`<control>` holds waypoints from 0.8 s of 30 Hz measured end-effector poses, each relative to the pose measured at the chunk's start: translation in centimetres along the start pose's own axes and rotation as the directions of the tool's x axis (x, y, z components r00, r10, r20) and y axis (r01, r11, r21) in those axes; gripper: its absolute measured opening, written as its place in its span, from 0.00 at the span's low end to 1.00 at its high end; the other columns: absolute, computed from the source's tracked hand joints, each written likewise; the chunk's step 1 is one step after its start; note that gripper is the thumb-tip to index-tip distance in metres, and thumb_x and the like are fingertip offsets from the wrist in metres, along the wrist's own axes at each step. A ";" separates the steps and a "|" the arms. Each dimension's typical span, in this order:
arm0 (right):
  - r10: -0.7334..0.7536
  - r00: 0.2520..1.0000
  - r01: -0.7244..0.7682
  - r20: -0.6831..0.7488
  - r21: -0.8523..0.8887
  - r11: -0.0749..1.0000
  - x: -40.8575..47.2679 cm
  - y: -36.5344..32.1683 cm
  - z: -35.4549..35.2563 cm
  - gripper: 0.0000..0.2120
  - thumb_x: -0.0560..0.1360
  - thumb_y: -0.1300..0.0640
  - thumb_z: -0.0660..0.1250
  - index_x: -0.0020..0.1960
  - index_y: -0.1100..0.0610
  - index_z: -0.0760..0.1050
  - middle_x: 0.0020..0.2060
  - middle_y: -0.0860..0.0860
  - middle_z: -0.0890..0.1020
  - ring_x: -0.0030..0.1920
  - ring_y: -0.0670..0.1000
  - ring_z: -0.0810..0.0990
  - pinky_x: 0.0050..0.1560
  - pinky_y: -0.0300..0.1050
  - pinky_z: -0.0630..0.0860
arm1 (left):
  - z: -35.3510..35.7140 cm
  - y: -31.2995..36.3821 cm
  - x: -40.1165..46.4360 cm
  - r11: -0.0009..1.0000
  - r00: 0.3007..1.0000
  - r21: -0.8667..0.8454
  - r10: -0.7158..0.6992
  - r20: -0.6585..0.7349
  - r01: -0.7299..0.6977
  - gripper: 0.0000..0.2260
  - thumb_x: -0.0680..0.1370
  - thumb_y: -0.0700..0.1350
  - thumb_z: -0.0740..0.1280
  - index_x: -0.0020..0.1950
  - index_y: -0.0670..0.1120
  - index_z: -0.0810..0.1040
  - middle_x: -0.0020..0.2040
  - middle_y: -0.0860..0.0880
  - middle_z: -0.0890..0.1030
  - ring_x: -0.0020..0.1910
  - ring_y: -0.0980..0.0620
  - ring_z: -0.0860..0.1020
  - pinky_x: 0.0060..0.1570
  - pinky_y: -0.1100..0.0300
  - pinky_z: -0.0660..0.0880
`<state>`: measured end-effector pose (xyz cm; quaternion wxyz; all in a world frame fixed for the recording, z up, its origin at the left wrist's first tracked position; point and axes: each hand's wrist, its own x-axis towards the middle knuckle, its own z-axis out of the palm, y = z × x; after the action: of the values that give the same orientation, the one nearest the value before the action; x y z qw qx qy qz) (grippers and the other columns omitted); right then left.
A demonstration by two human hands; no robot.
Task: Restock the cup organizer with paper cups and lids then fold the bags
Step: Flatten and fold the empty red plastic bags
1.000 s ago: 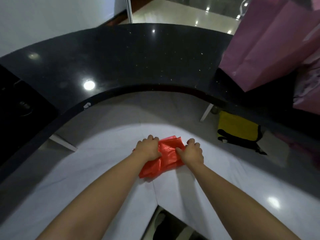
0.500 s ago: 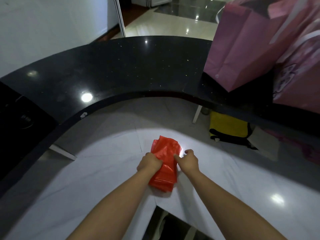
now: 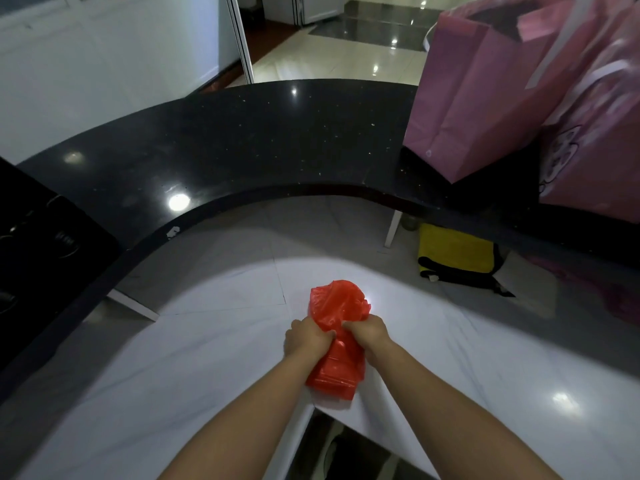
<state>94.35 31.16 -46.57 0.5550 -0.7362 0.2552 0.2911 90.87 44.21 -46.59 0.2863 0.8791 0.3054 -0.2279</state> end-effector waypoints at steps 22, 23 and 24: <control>0.189 0.966 -0.057 -0.176 0.568 0.821 -9.6 6.8 -26.9 0.10 0.76 0.57 0.69 0.57 0.58 0.78 0.50 0.57 0.83 0.50 0.56 0.81 0.53 0.53 0.81 | 9.6 18.4 -12.0 0.860 0.704 -0.500 0.419 0.573 -0.105 0.10 0.80 0.45 0.67 0.61 0.47 0.78 0.52 0.42 0.85 0.50 0.42 0.84 0.51 0.48 0.82; 0.200 0.959 -0.046 -0.200 0.589 0.807 -10.6 8.3 -28.6 0.10 0.76 0.58 0.69 0.57 0.58 0.77 0.50 0.57 0.83 0.51 0.57 0.81 0.55 0.54 0.80 | 10.9 19.5 -13.8 0.871 0.685 -0.475 0.423 0.593 -0.127 0.11 0.80 0.46 0.66 0.62 0.47 0.77 0.52 0.42 0.85 0.51 0.42 0.84 0.51 0.47 0.82; 0.211 0.952 -0.033 -0.223 0.611 0.791 -11.8 9.8 -30.3 0.10 0.76 0.58 0.70 0.56 0.58 0.77 0.50 0.57 0.83 0.51 0.57 0.81 0.56 0.54 0.79 | 12.3 20.4 -15.6 0.881 0.668 -0.449 0.424 0.611 -0.148 0.11 0.81 0.47 0.66 0.62 0.47 0.77 0.53 0.42 0.85 0.51 0.42 0.84 0.51 0.47 0.81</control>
<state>83.63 0.03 -38.17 0.6975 -0.5375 0.4573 0.1240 90.65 16.71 -39.24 0.5688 0.6970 0.0676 -0.4313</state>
